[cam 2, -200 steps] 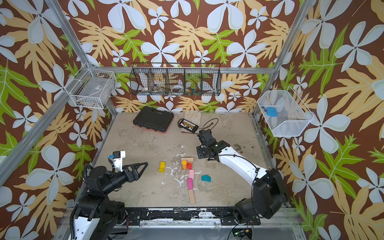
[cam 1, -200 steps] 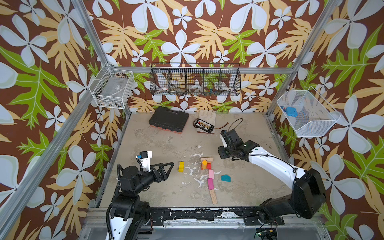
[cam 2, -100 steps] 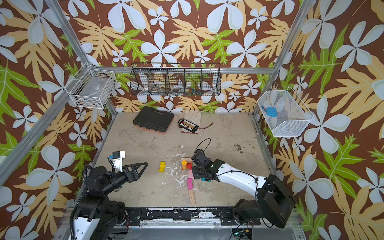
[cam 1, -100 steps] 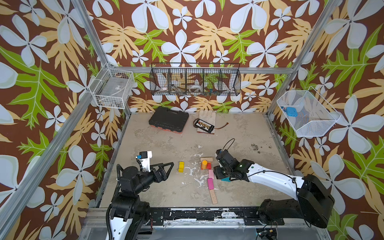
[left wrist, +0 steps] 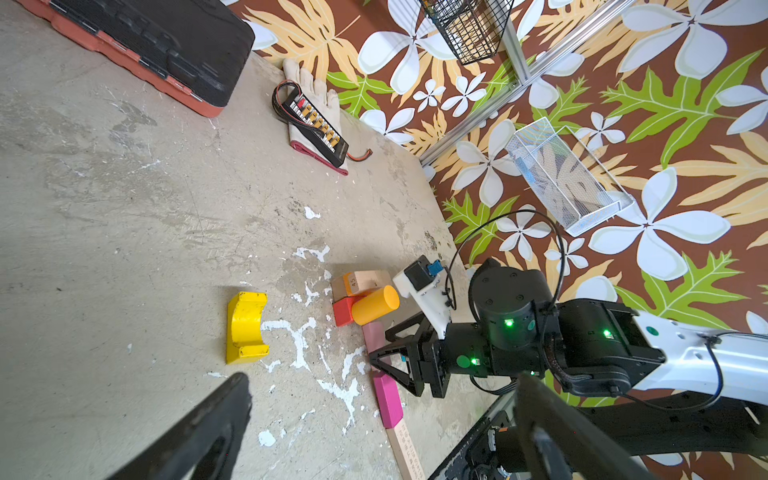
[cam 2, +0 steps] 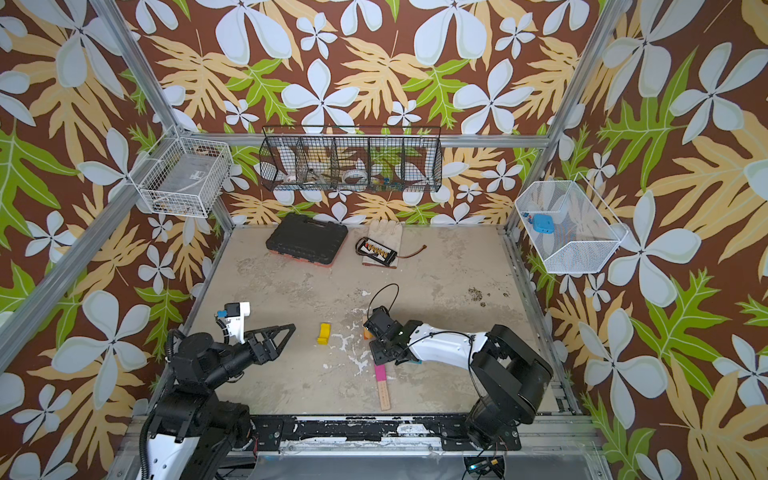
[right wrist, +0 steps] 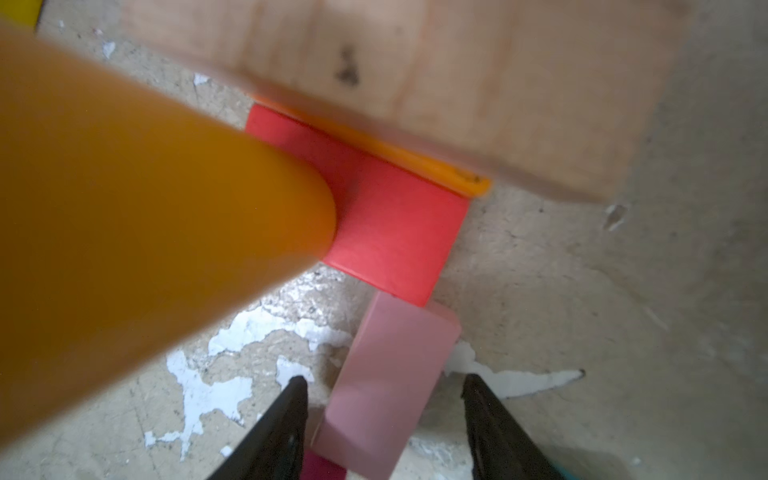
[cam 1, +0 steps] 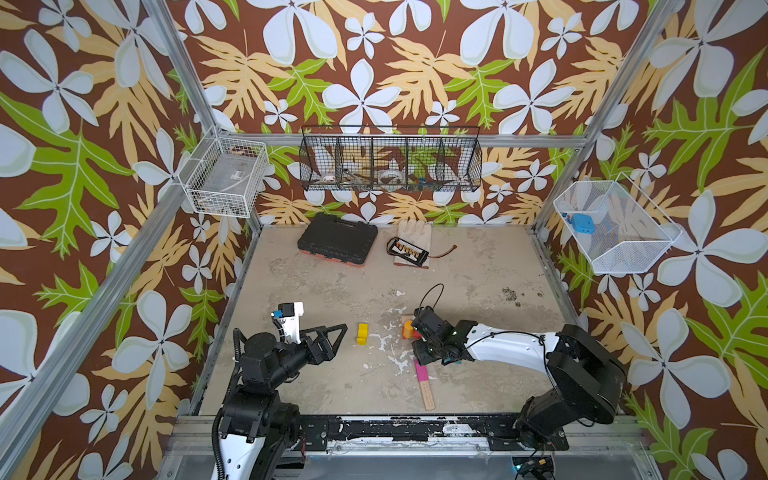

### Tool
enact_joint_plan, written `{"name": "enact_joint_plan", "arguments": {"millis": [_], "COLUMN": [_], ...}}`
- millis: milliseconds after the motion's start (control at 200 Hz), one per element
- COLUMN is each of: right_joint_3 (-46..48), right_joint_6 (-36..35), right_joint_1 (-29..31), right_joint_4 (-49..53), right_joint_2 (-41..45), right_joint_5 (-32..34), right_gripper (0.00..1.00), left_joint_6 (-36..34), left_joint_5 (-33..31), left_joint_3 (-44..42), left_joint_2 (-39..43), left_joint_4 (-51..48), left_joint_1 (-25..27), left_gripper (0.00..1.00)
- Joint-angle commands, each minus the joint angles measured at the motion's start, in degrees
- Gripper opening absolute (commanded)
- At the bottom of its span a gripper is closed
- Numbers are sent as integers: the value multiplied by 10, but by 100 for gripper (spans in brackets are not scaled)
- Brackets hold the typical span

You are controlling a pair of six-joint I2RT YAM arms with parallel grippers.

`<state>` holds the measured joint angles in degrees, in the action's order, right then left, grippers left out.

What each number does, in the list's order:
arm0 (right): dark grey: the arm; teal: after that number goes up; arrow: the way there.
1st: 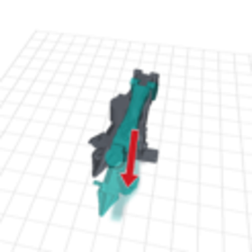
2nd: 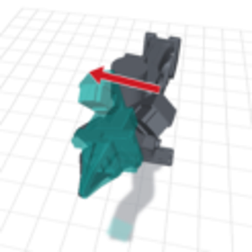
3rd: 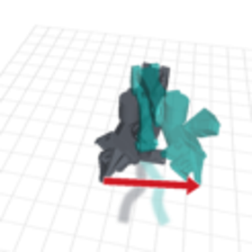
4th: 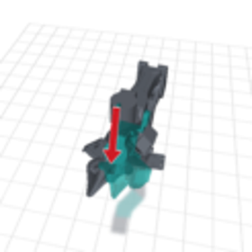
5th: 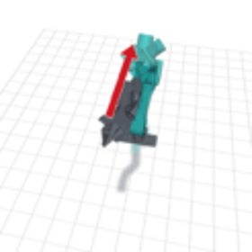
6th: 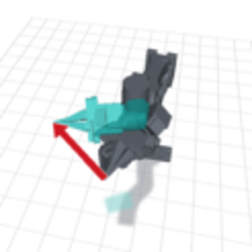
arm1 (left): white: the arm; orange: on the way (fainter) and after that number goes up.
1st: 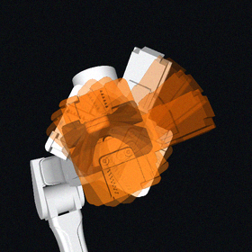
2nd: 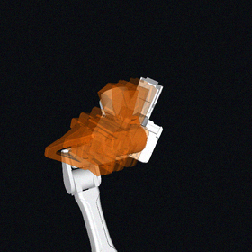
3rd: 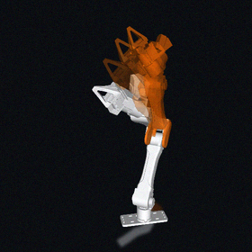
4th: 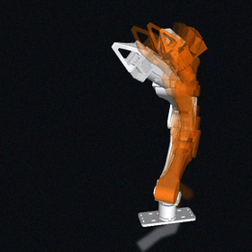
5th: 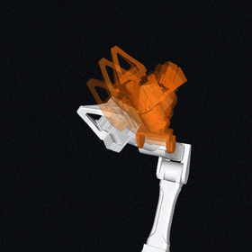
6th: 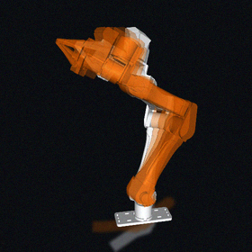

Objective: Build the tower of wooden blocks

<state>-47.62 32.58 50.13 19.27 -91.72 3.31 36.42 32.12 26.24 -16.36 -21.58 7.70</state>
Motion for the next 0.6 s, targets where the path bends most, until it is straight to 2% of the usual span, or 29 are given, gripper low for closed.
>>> {"name": "enact_joint_plan", "arguments": {"millis": [0, 245, 596], "right_joint_3": [-5, 2, -10], "right_joint_6": [6, 9, 5], "right_joint_1": [1, 1, -4], "right_joint_4": [2, 6, 81], "right_joint_2": [-6, 5, 104], "right_joint_5": [17, 20, 72], "right_gripper": [48, 27, 24], "left_joint_6": [5, 5, 6], "left_joint_5": [1, 1, 1], "left_joint_3": [0, -1, -1], "left_joint_2": [2, 3, 4], "left_joint_4": [19, 19, 19], "left_joint_1": [1, 0, 0], "left_gripper": [100, 100, 100]}}
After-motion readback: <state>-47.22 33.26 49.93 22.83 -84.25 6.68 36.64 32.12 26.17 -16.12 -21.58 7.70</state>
